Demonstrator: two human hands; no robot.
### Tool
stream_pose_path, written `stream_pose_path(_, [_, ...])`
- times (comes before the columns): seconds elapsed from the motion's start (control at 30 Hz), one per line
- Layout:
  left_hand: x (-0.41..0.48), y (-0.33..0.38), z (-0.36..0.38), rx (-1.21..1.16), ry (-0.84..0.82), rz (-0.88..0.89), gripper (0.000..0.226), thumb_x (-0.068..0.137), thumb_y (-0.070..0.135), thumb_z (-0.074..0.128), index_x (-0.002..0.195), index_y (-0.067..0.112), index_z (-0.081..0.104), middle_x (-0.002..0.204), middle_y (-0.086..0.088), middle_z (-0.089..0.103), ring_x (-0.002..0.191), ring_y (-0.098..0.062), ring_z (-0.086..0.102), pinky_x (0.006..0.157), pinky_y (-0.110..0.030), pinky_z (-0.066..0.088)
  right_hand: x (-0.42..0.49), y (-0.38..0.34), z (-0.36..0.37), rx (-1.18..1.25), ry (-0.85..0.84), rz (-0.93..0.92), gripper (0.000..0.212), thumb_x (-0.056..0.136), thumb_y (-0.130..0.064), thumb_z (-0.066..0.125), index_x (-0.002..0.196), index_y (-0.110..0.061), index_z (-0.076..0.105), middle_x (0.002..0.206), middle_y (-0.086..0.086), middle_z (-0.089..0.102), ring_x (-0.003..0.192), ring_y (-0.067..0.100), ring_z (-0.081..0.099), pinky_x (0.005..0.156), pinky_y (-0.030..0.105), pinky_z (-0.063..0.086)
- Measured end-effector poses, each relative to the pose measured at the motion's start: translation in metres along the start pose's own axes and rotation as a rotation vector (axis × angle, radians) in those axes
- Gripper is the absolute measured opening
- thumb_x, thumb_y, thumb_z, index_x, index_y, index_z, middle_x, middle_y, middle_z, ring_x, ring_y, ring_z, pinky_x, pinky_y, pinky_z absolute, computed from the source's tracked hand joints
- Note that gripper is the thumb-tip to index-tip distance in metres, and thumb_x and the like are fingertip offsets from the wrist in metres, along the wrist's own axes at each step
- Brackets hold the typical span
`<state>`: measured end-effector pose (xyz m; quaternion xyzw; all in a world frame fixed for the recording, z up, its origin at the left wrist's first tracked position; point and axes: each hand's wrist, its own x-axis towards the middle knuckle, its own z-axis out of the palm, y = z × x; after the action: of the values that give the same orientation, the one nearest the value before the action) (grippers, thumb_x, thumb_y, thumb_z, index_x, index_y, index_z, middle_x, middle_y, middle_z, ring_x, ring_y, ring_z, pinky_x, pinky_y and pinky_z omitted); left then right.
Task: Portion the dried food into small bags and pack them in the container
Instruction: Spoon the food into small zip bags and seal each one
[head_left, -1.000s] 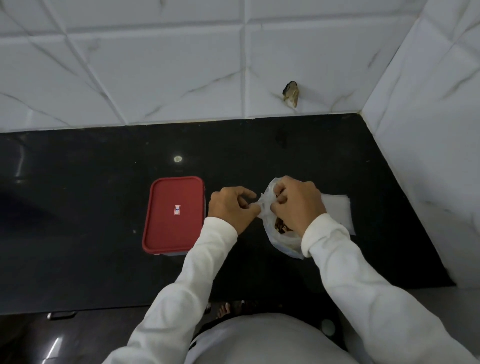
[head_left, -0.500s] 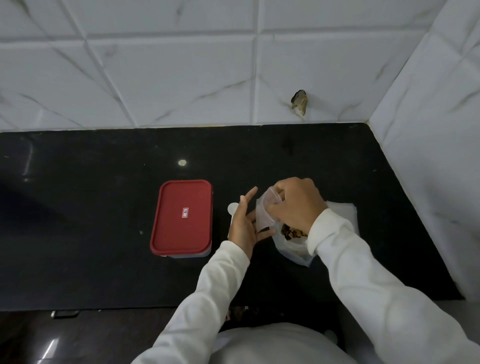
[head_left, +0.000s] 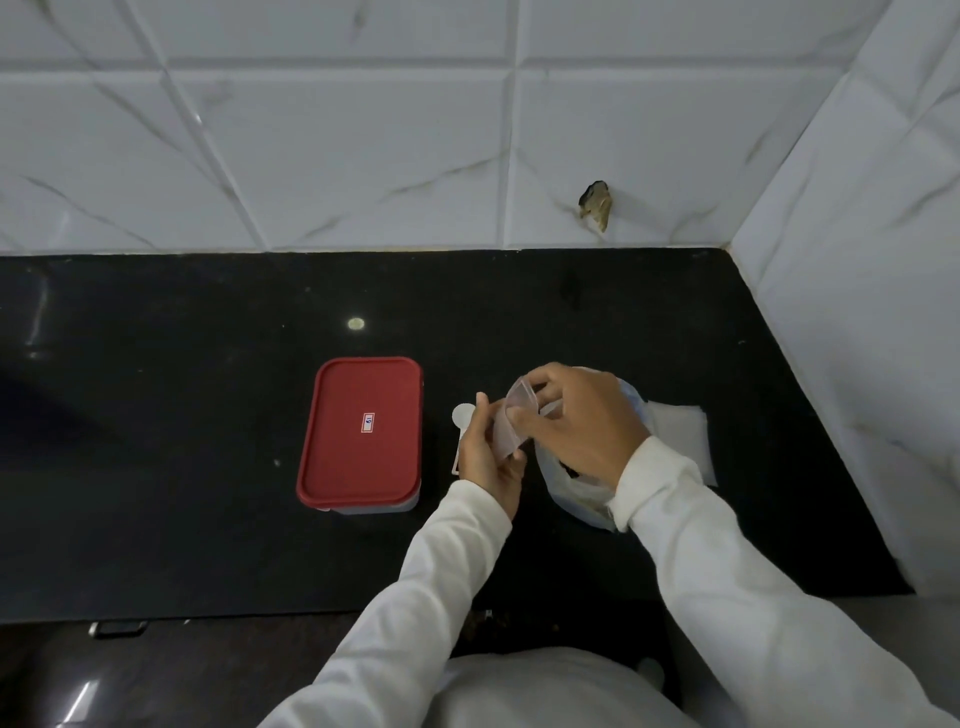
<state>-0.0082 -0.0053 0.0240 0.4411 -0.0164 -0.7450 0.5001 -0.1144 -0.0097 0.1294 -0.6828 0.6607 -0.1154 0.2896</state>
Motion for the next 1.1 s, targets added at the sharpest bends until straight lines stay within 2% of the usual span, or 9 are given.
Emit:
stream_pose_path(0.1, [0.005,0.003,-0.005,-0.047,0.037,-0.019,0.052,0.090,0.053,0.062,0.124,0.014,0.066,0.117,-0.015,0.068,0.072,-0.013,0.068,0.039,-0.014,0.046,-0.007,0.010,0.000,0.084,0.111,-0.129,0.047,0.092,-0.037,0.061,0.134,-0.020,0.051,0.118,-0.003,0.062,0.098,0.008,0.062,0.089,0.027,0.052])
stream_pose_path(0.2, [0.008,0.006,-0.007,-0.070,0.034,-0.032,0.059,0.090,0.052,0.063,0.129,0.009,0.061,0.096,-0.008,0.069,0.054,-0.008,0.065,0.037,-0.013,0.044,-0.012,0.018,0.002,0.193,0.271,-0.241,0.055,0.086,-0.049,0.058,0.133,-0.019,0.053,0.120,-0.004,0.061,0.103,0.006,0.059,0.088,0.033,0.054])
stream_pose_path(0.3, [0.005,0.009,-0.004,-0.113,-0.005,-0.075,0.050,0.091,0.049,0.062,0.122,0.009,0.062,0.076,-0.006,0.070,0.050,-0.009,0.063,0.036,-0.013,0.044,-0.012,0.024,0.011,0.214,0.216,-0.216,0.085,0.072,-0.070,0.060,0.140,-0.021,0.043,0.131,-0.005,0.055,0.114,0.007,0.054,0.092,0.034,0.053])
stream_pose_path(0.37, [0.004,0.009,-0.001,-0.105,-0.006,-0.057,0.039,0.095,0.044,0.060,0.109,0.008,0.066,0.072,-0.006,0.069,0.050,-0.009,0.062,0.036,-0.013,0.044,-0.012,0.028,0.017,0.235,0.190,-0.181,0.089,0.070,-0.073,0.057,0.141,-0.022,0.042,0.132,-0.005,0.054,0.115,0.009,0.054,0.093,0.040,0.052])
stream_pose_path(0.5, [0.006,0.011,0.001,-0.107,-0.007,-0.082,0.037,0.099,0.039,0.055,0.086,0.005,0.065,0.062,-0.005,0.063,0.041,-0.007,0.055,0.034,-0.012,0.041,-0.014,0.038,0.025,0.409,0.241,-0.125,0.057,0.084,-0.042,0.066,0.133,-0.018,0.053,0.125,-0.002,0.060,0.112,0.012,0.058,0.096,0.032,0.050])
stream_pose_path(0.67, [0.012,0.014,-0.005,-0.155,-0.011,-0.093,0.045,0.094,0.049,0.057,0.097,0.005,0.067,0.073,-0.007,0.066,0.045,-0.007,0.058,0.037,-0.012,0.044,-0.013,0.053,0.034,0.351,0.313,-0.053,0.023,0.090,-0.017,0.063,0.112,-0.011,0.068,0.100,0.006,0.070,0.091,0.016,0.066,0.081,0.025,0.051])
stream_pose_path(0.8, [0.008,0.030,-0.002,-0.178,-0.052,-0.014,0.045,0.095,0.050,0.055,0.101,0.006,0.066,0.075,-0.007,0.068,0.045,-0.007,0.058,0.036,-0.013,0.044,-0.015,0.050,0.053,0.393,0.077,-0.027,0.016,0.095,-0.015,0.058,0.108,-0.019,0.066,0.094,-0.009,0.068,0.085,-0.006,0.065,0.084,0.019,0.054])
stream_pose_path(1.0, [0.009,0.068,0.009,-0.097,-0.001,0.102,0.045,0.097,0.050,0.054,0.105,0.007,0.065,0.076,-0.006,0.068,0.047,-0.005,0.057,0.039,-0.011,0.044,0.007,0.034,0.106,0.317,-0.053,0.078,0.020,0.096,-0.013,0.053,0.110,-0.012,0.067,0.101,0.005,0.071,0.089,0.016,0.070,0.088,0.037,0.055])
stream_pose_path(1.1, [0.011,0.083,0.009,-0.081,0.008,0.098,0.047,0.096,0.051,0.055,0.108,0.007,0.065,0.077,-0.006,0.070,0.049,-0.006,0.059,0.041,-0.011,0.047,0.031,0.024,0.121,0.194,0.021,0.143,0.018,0.095,-0.021,0.055,0.106,-0.013,0.067,0.096,0.006,0.071,0.091,0.021,0.067,0.084,0.030,0.052])
